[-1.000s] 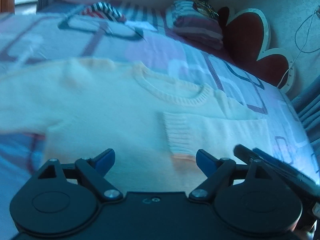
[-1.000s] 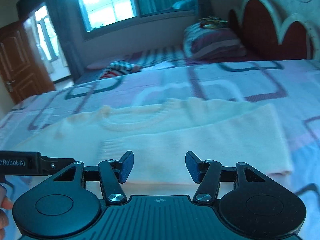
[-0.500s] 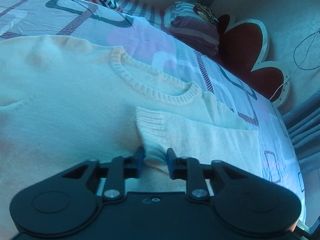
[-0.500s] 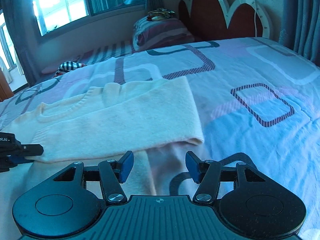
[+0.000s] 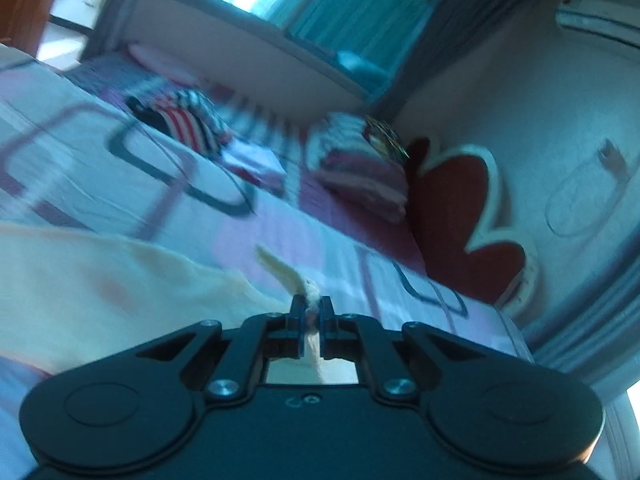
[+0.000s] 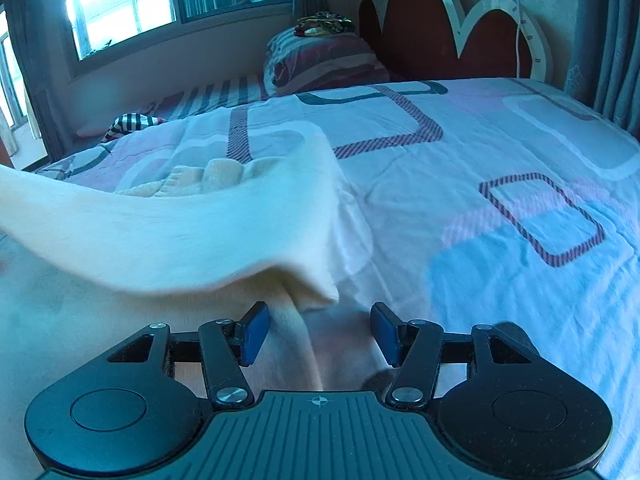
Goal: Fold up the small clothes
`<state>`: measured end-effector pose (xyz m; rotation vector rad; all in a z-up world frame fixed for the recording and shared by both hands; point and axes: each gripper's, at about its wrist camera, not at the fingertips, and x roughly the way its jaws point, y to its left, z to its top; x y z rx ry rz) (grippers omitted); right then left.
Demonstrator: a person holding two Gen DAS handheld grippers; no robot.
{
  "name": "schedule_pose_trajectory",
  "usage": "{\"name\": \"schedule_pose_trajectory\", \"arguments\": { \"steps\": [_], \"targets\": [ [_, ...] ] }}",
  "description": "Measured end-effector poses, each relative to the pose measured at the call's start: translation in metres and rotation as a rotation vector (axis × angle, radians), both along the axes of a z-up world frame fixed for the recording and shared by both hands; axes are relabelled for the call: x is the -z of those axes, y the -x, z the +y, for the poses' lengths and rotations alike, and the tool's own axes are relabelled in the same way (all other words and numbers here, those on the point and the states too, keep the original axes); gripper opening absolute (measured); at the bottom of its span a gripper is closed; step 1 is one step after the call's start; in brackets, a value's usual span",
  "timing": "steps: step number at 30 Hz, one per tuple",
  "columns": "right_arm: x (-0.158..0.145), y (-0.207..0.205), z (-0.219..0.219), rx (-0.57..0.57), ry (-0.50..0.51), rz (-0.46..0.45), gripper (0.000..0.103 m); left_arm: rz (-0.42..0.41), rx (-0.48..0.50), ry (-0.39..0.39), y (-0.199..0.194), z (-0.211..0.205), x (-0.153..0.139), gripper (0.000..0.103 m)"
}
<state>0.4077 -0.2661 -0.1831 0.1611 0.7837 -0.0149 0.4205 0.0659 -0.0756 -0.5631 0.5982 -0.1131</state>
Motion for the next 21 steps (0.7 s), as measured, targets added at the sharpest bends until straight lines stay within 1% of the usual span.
{"name": "schedule_pose_trajectory", "arguments": {
  "steps": [1, 2, 3, 4, 5, 7, 9, 12, 14, 15, 17, 18, 20, 21],
  "targets": [
    [0.001, -0.003, 0.002, -0.005, -0.001, -0.002, 0.057, 0.0, -0.018, -0.015, 0.001, 0.007, 0.0, 0.005],
    [0.001, -0.005, 0.005, -0.011, 0.0, -0.008, 0.05, 0.012, -0.033, -0.025, 0.002, 0.016, 0.002, 0.005],
    [0.001, -0.007, 0.007, -0.018, 0.002, -0.016, 0.027, 0.025, -0.049, -0.027, 0.003, 0.022, 0.005, 0.005],
    [0.001, -0.008, 0.009, -0.027, 0.0, -0.021, 0.018, 0.035, -0.064, -0.032, 0.004, 0.026, 0.009, 0.005],
    [0.002, -0.01, 0.01, -0.036, -0.013, -0.022, 0.013, 0.046, -0.074, -0.044, 0.005, 0.03, 0.013, 0.005],
    [0.003, -0.013, 0.011, -0.026, -0.02, -0.021, 0.012, 0.078, -0.085, -0.057, 0.005, 0.034, 0.024, 0.005],
    [0.003, -0.013, 0.007, -0.015, -0.043, -0.023, 0.008, 0.109, -0.095, -0.064, 0.005, 0.037, 0.036, 0.005],
    [0.004, -0.008, -0.003, 0.029, -0.072, -0.028, 0.004, 0.147, -0.099, -0.084, 0.004, 0.041, 0.054, 0.005],
    [0.006, -0.007, -0.006, 0.044, -0.079, -0.018, 0.004, 0.173, -0.1, -0.128, 0.002, 0.039, 0.065, 0.005],
    [0.005, -0.007, -0.004, 0.032, -0.059, -0.017, 0.004, 0.197, -0.104, -0.156, 0.003, 0.039, 0.072, 0.005],
    [0.001, -0.007, -0.001, 0.006, -0.032, -0.005, 0.004, 0.25, -0.105, -0.2, 0.001, 0.039, 0.081, 0.011],
    [-0.001, -0.005, -0.002, -0.001, -0.041, -0.002, 0.005, 0.262, -0.122, -0.209, 0.004, 0.043, 0.084, 0.019],
    [-0.007, 0.002, -0.006, -0.012, -0.057, -0.005, 0.005, 0.25, -0.168, -0.222, 0.013, 0.05, 0.079, 0.024],
    [-0.011, 0.008, -0.009, -0.018, -0.062, -0.016, 0.007, 0.238, -0.18, -0.23, 0.017, 0.052, 0.075, 0.033]
  ]
}}
